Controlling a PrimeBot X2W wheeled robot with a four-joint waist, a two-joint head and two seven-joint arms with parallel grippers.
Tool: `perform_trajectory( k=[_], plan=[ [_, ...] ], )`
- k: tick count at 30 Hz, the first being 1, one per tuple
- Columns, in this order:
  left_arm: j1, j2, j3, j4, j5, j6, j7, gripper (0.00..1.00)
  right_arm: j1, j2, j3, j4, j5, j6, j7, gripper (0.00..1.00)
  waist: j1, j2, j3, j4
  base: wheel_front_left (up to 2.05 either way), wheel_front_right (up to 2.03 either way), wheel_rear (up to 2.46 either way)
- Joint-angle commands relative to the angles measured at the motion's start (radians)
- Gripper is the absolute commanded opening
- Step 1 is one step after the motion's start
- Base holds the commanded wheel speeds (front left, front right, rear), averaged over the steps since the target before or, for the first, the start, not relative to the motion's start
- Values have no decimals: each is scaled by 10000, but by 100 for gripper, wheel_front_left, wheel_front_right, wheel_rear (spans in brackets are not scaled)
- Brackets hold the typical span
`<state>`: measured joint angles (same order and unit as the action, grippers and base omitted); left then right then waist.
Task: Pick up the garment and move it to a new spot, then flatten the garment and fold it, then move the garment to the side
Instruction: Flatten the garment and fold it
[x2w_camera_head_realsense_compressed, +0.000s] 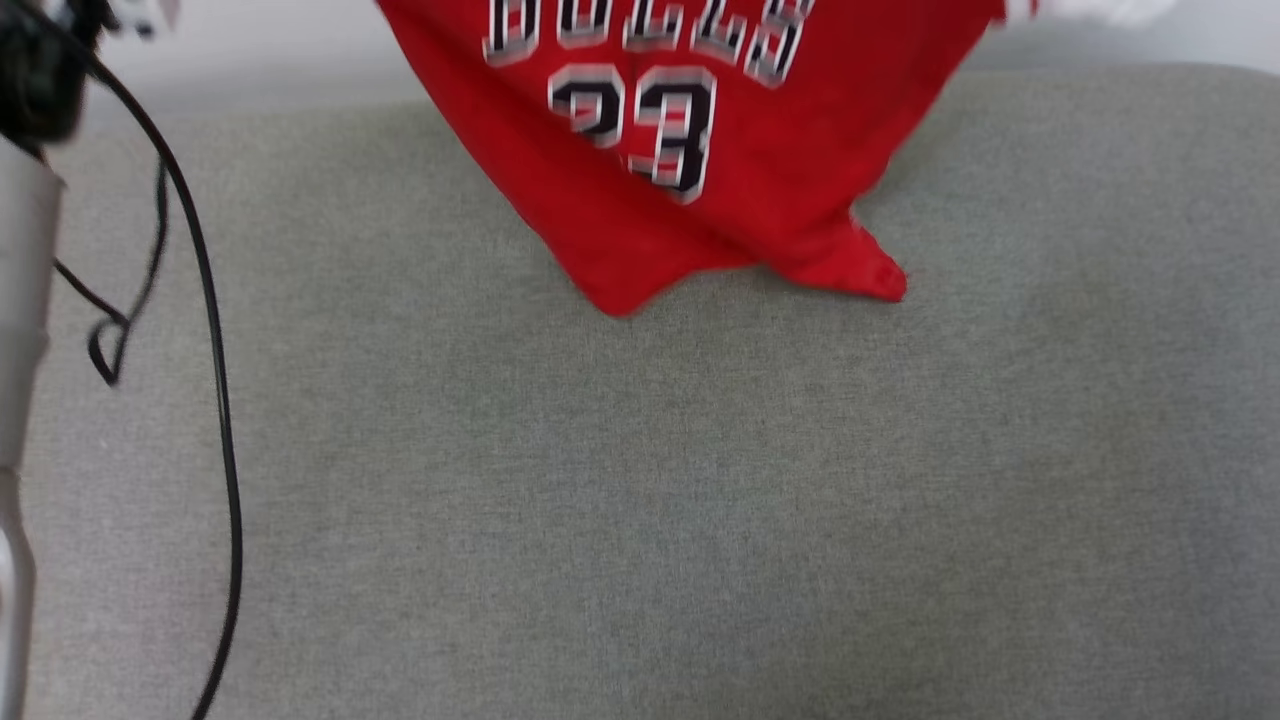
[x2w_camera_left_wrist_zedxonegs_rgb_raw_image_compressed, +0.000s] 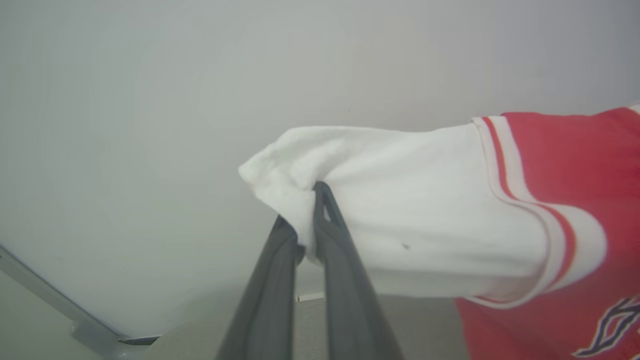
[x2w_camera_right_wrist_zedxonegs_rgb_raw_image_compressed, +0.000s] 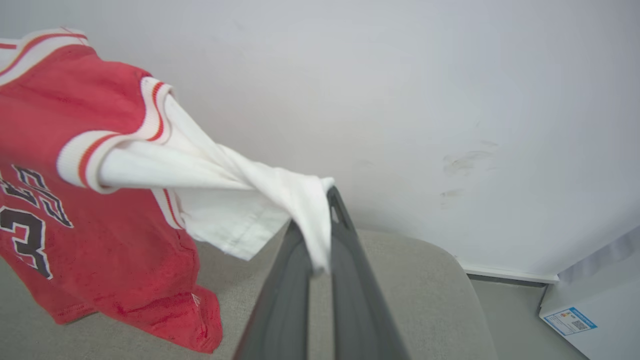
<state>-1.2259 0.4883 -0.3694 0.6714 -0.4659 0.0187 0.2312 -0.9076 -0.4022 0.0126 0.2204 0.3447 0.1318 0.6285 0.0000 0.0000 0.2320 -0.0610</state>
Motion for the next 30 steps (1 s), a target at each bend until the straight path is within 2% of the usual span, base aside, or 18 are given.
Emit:
perform_trajectory(
  k=[1, 9, 17, 22, 27, 30],
  plan=[
    [-357, 1, 14, 151, 93, 43, -86, 0, -587, -4, -13, 299, -66, -20, -197, 0, 0, 0, 324, -2, 0, 0, 0],
    [-2765, -149, 192, 733, 374, 225, -1199, 0, -4308, 384, -323, 2216, -848, -20, -1677, 0, 0, 0, 1861, 6, 0, 0, 0],
    [-4544, -244, 141, 1153, 696, 152, -2221, 0, -7126, 506, -110, 3802, -1340, -20, -3033, 0, 0, 0, 3080, 47, 0, 0, 0],
    [-4937, -325, 149, 1601, 570, 16, -2517, 0, -7976, 629, 400, 4709, -1239, -20, -3573, 0, 0, 0, 3667, 6, 0, 0, 0],
    [-4525, -439, 370, 2184, 128, -230, -2802, 0, -8003, 681, 1017, 5407, -790, -20, -4174, 0, 0, 0, 3924, 0, 0, 0, 0],
    [-4113, -503, 435, 2498, -165, -645, -2949, 0, -7547, 647, 1487, 5611, -302, -20, -4513, 0, 0, 0, 3900, 2, 0, 0, 0]
  ],
)
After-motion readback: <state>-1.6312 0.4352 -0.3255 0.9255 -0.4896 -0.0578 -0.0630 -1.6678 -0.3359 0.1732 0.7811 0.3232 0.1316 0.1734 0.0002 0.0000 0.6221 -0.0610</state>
